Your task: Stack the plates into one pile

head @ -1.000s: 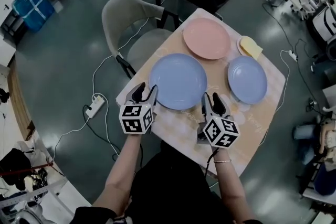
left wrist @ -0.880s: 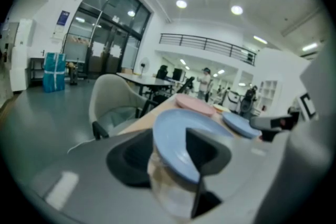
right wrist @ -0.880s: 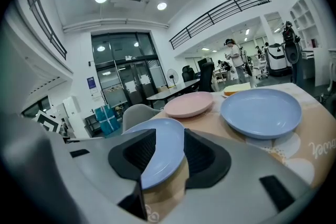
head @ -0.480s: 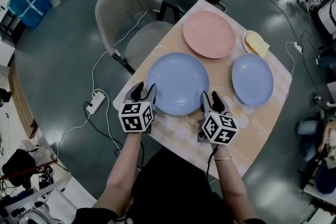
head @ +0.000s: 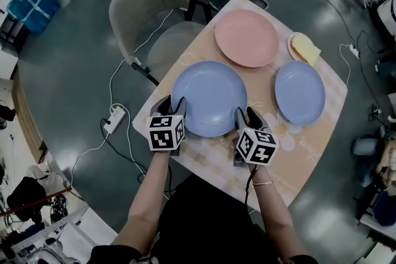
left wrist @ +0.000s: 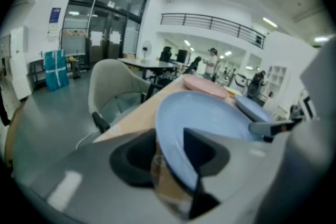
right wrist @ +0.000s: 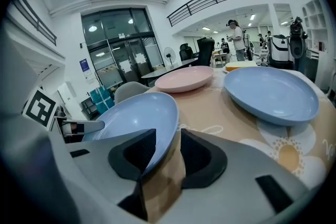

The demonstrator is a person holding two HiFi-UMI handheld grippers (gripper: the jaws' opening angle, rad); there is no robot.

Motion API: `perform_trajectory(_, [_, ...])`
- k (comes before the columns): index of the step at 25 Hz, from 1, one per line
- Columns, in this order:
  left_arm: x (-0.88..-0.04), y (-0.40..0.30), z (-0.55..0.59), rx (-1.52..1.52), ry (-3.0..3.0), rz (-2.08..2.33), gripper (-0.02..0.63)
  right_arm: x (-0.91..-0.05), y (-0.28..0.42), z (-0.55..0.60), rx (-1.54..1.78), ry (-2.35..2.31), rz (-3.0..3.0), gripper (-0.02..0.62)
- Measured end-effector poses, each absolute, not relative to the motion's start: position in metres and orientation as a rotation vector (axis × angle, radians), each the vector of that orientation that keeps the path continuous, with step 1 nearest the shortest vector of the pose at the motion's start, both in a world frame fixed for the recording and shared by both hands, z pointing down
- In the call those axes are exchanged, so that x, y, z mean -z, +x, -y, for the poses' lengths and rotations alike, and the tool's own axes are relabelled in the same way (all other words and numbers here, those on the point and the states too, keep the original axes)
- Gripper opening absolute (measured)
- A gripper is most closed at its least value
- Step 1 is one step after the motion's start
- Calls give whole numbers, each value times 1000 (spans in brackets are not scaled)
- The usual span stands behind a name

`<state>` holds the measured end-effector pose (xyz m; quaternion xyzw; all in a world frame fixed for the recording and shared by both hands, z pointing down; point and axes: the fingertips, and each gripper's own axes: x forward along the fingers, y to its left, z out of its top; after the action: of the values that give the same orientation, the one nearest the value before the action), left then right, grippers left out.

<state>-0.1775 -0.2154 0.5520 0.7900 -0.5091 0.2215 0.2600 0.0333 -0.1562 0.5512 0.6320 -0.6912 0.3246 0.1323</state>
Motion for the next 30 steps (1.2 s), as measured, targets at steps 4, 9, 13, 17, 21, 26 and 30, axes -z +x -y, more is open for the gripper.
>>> perform_trajectory(4, [-554, -178, 216, -612, 2135, 1381, 163, -557, 30, 158, -937, 1817, 1985, 106])
perform_trajectory(9, [-555, -179, 217, -631, 2124, 1389, 155, -559, 30, 161, -946, 1836, 1957, 94])
perform_trajectory(13, [-554, -181, 217, -644, 2123, 1397, 121, -559, 31, 160, -952, 1849, 1945, 84])
perform_trajectory(17, [-546, -178, 214, -634, 2149, 1385, 107, -554, 36, 157, -963, 1875, 1932, 77])
perform_trajectory(21, [-535, -169, 211, -579, 2181, 1345, 84, -542, 47, 149, -992, 1950, 1928, 68])
perform_trajectory(26, [-523, -144, 211, -542, 2240, 1271, 78, -524, 68, 133, -1003, 2063, 1915, 66])
perform_trajectory(30, [-516, -113, 208, -520, 2289, 1186, 72, -513, 94, 115, -1006, 2171, 1875, 63])
